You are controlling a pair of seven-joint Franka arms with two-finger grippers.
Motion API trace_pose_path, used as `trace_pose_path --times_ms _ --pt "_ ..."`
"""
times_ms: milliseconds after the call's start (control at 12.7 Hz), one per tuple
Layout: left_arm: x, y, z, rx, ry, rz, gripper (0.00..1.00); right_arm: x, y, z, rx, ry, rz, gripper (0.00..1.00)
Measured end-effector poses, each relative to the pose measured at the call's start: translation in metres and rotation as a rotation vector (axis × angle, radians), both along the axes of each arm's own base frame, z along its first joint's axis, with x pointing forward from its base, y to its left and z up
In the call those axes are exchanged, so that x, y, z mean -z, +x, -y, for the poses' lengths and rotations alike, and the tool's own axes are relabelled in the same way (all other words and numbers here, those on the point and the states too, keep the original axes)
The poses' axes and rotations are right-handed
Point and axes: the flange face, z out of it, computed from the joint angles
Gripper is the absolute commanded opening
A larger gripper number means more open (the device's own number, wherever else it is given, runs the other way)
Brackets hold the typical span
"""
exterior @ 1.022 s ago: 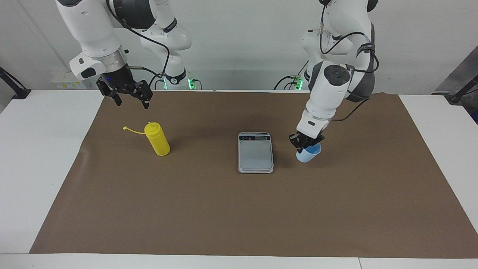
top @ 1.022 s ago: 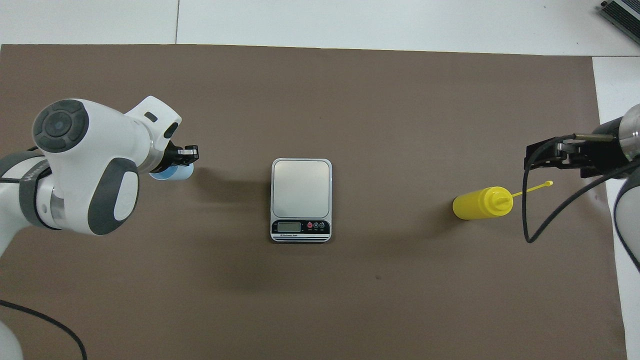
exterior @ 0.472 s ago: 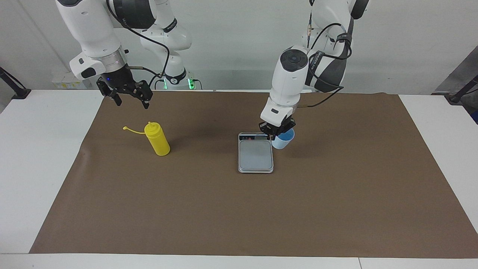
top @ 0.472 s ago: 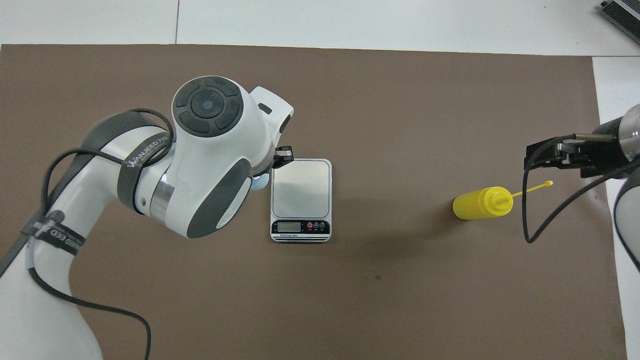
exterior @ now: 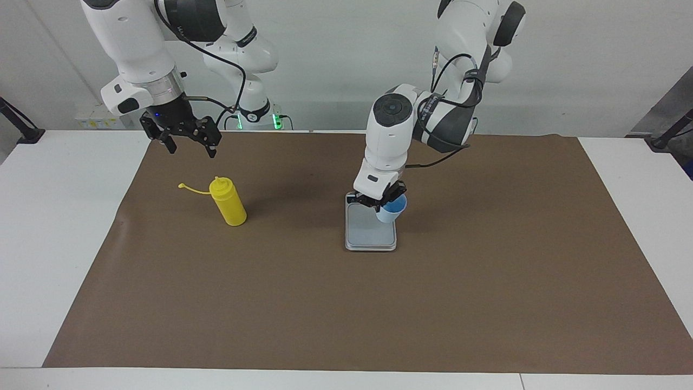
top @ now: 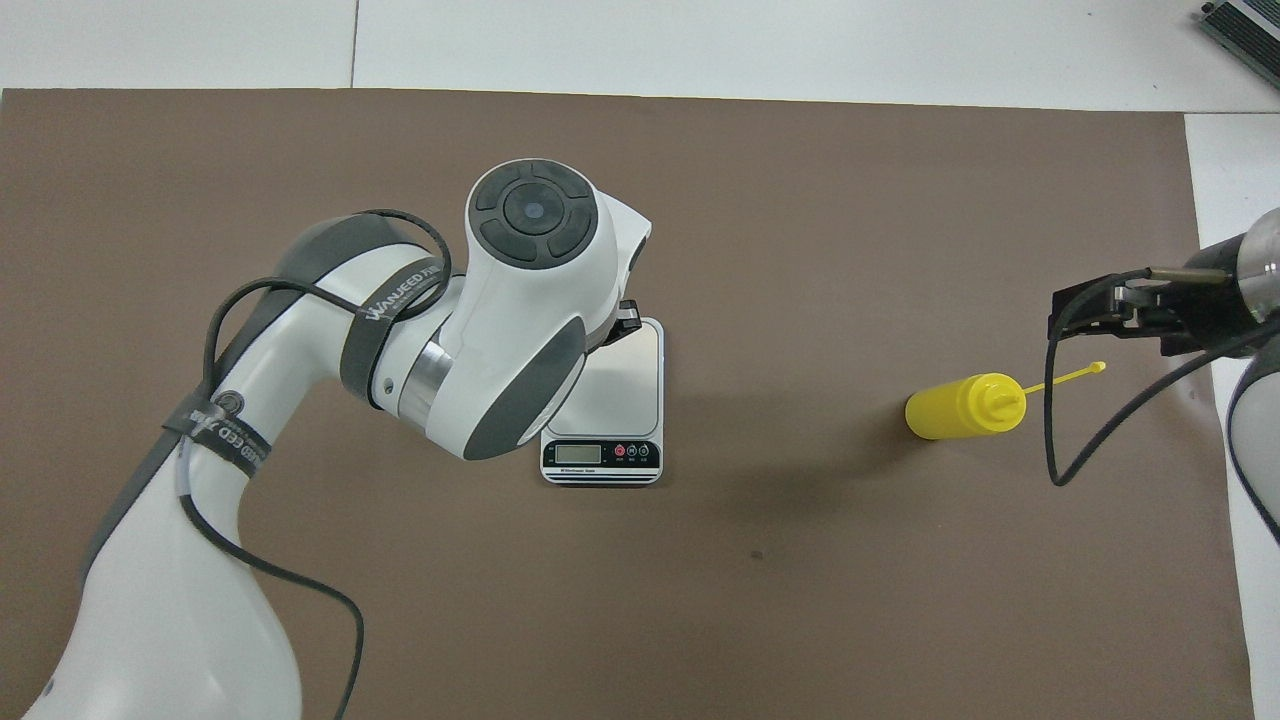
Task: Pour seasoning into cup on scale with both arms
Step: 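Lower the blue cup onto the scale with the left gripper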
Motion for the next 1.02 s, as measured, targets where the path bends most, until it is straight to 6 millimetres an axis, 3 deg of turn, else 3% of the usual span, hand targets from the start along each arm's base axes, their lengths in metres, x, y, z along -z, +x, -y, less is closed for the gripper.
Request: trace_pose_path --times_ms 707,1022 --pt "0.027 -0.007 0.032 -0.011 0.004 0.016 0.00 0.000 0.000 0.000 0.000 0.000 0.000 1.00" --pt "0.032 -0.008 0.036 -0.006 0.006 0.021 0.00 0.000 0.000 0.000 0.000 0.000 0.000 1.00"
